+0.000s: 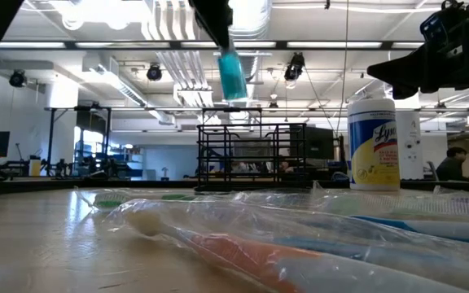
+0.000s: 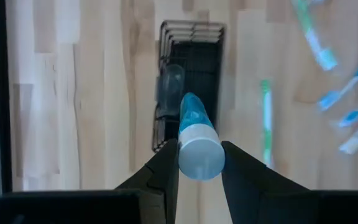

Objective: Pick & Place toothbrushing station
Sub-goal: Put the blue mouthwash bottle into the black organizer

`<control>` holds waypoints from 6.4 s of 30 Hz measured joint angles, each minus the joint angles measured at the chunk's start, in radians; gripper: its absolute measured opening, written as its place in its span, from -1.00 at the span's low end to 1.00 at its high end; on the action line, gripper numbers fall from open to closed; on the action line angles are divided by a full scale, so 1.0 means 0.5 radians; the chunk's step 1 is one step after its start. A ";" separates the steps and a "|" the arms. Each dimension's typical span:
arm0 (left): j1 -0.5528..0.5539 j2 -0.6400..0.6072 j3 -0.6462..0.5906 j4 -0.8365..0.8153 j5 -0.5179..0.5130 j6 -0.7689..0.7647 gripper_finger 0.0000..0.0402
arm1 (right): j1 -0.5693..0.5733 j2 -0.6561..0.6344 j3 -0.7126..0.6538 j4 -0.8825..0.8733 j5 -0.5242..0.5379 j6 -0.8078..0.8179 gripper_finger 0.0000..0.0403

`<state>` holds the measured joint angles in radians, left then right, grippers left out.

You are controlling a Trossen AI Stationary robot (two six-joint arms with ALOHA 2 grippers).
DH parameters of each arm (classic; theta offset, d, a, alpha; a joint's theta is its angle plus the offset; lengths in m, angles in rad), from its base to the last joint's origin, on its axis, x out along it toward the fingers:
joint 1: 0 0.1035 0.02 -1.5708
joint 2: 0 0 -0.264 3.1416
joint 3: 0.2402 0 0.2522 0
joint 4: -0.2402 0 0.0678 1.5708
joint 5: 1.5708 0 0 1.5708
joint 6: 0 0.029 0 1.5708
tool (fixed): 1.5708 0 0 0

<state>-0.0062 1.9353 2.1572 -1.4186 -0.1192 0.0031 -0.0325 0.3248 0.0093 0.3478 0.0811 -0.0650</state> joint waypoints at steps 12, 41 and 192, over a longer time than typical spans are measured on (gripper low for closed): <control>0.031 0.082 -0.074 0.136 0.001 0.257 -0.52 | -0.001 -0.002 0.000 0.001 0.017 -0.013 -0.96; 0.038 0.097 -0.370 0.418 0.086 0.297 -0.52 | -0.001 -0.001 0.000 0.001 0.053 -0.014 -0.96; 0.058 -3.515 -4.124 3.134 0.099 -0.535 -0.93 | 1.697 2.784 3.291 -3.159 -0.201 2.883 -0.96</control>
<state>0.0227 0.1780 0.0952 0.1482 -0.0696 -0.2646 0.8161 1.7169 1.6547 -1.2319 -0.0193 1.3764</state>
